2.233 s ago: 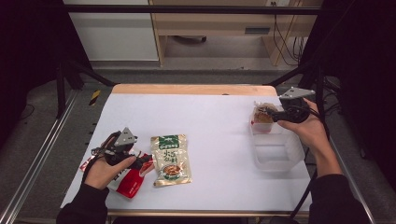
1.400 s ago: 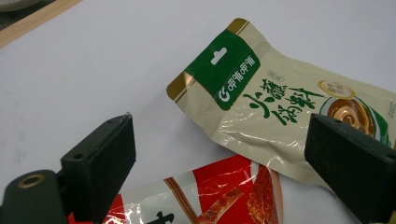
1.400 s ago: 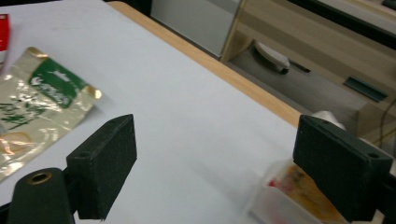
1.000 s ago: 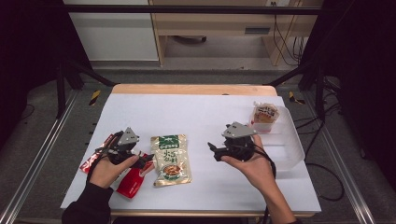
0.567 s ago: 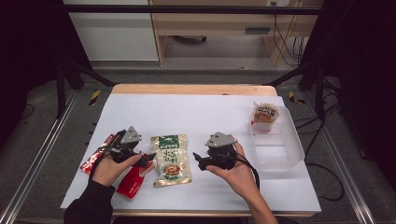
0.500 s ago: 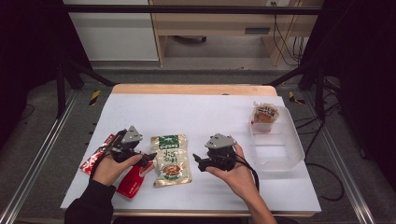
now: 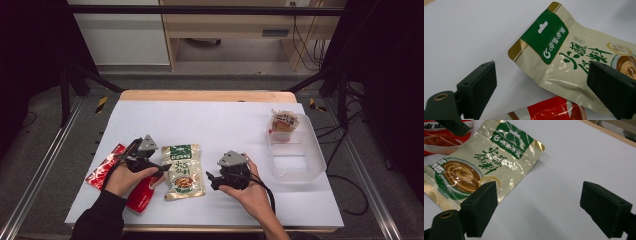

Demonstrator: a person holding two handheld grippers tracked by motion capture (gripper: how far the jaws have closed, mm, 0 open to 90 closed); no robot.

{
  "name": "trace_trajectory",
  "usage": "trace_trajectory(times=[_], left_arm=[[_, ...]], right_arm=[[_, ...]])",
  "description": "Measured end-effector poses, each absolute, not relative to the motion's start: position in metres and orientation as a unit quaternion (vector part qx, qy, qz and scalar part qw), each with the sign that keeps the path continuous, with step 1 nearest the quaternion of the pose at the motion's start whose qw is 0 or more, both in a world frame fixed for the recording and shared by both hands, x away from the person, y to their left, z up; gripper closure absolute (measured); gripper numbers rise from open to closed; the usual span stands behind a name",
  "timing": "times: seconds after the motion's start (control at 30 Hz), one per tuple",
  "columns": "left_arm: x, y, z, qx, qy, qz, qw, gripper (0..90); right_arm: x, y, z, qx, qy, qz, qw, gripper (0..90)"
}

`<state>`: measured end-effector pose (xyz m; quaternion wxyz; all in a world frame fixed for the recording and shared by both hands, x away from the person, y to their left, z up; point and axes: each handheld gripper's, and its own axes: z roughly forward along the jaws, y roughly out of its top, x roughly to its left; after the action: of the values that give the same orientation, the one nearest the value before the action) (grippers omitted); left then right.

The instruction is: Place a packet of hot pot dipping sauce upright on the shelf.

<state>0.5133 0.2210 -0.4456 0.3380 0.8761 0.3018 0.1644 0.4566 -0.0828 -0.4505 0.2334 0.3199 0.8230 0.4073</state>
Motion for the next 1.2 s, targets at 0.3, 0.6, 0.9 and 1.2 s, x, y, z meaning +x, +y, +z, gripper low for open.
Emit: trace_trajectory(times=[0.3, 0.6, 0.9, 1.2], left_arm=[[0.522, 0.211, -0.456, 0.882, 0.303, 0.129, 0.336, 16.2], [0.518, 0.212, -0.451, 0.88, 0.302, 0.124, 0.344, 44.1], [0.515, 0.213, -0.445, 0.874, 0.312, 0.144, 0.343, 87.2], [0.501, 0.213, -0.414, 0.867, 0.288, 0.162, 0.374, 90.0]], right_arm=[[0.456, -0.079, -0.455, 0.314, 0.832, 0.396, 0.231, 15.1], [0.457, -0.079, -0.456, 0.312, 0.835, 0.391, 0.23, 15.2], [0.457, -0.078, -0.456, 0.311, 0.834, 0.392, 0.231, 15.1], [0.457, -0.079, -0.447, 0.302, 0.837, 0.391, 0.235, 15.0]])
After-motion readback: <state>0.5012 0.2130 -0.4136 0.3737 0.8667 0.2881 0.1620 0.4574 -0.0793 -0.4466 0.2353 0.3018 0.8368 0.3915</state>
